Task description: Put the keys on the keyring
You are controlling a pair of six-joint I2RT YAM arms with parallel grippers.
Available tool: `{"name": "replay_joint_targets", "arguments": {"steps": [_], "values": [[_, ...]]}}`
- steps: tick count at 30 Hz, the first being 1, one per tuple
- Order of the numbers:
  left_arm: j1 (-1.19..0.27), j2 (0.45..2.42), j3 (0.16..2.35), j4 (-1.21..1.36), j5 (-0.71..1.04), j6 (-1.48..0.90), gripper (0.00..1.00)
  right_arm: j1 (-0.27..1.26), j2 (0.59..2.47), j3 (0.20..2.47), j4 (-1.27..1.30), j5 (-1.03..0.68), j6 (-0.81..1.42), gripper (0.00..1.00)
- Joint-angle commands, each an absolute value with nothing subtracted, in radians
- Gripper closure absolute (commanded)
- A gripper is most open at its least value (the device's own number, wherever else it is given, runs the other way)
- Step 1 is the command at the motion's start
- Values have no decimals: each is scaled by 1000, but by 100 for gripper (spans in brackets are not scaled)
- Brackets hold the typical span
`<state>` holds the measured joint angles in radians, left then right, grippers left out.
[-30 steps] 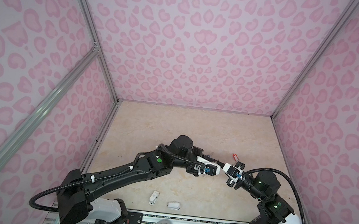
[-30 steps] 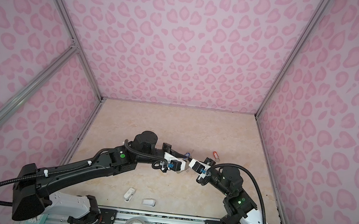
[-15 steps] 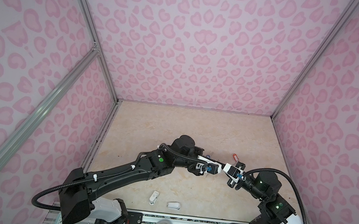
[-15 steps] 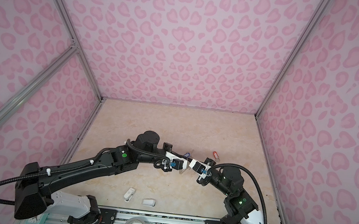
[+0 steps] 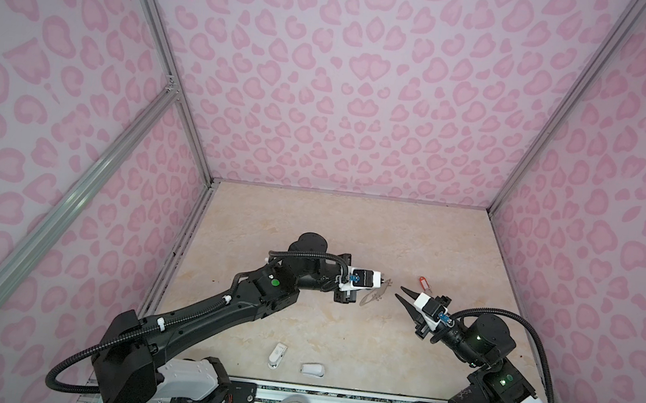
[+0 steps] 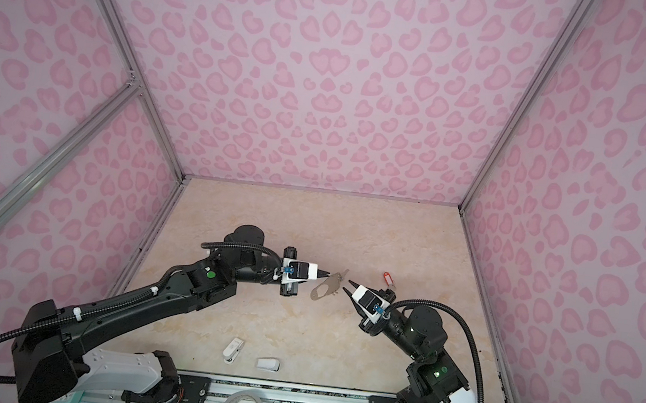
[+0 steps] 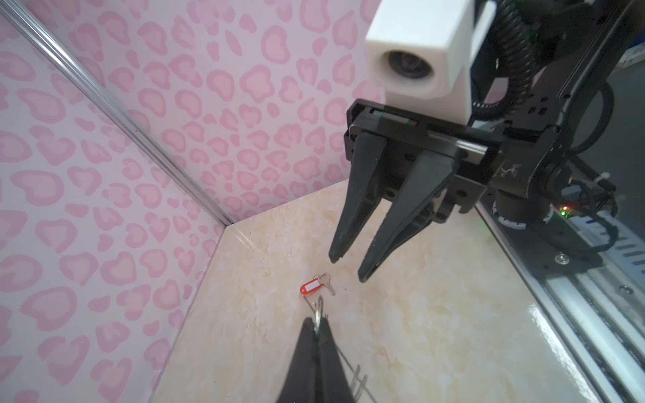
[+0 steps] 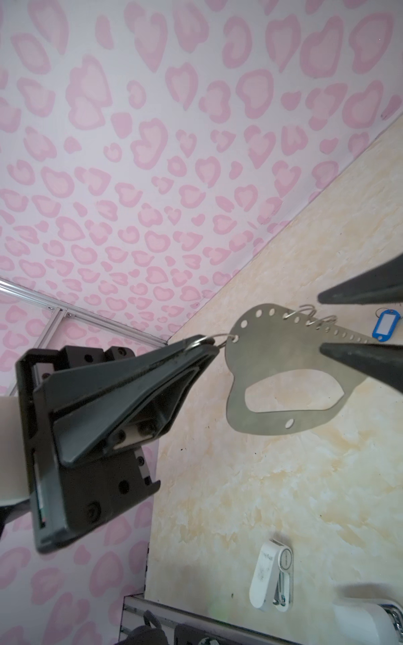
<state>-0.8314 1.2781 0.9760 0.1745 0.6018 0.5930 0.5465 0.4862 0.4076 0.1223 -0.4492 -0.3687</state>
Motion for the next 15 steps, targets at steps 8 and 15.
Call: {"name": "replay_joint_targets", "arguments": {"steps": [8, 15], "values": [[-822, 1302, 945, 412, 784, 392, 97, 538, 541, 438, 275, -601, -217, 81], [-823, 1307, 935, 442, 798, 361, 97, 538, 575, 463, 286, -649, -206, 83]]}}
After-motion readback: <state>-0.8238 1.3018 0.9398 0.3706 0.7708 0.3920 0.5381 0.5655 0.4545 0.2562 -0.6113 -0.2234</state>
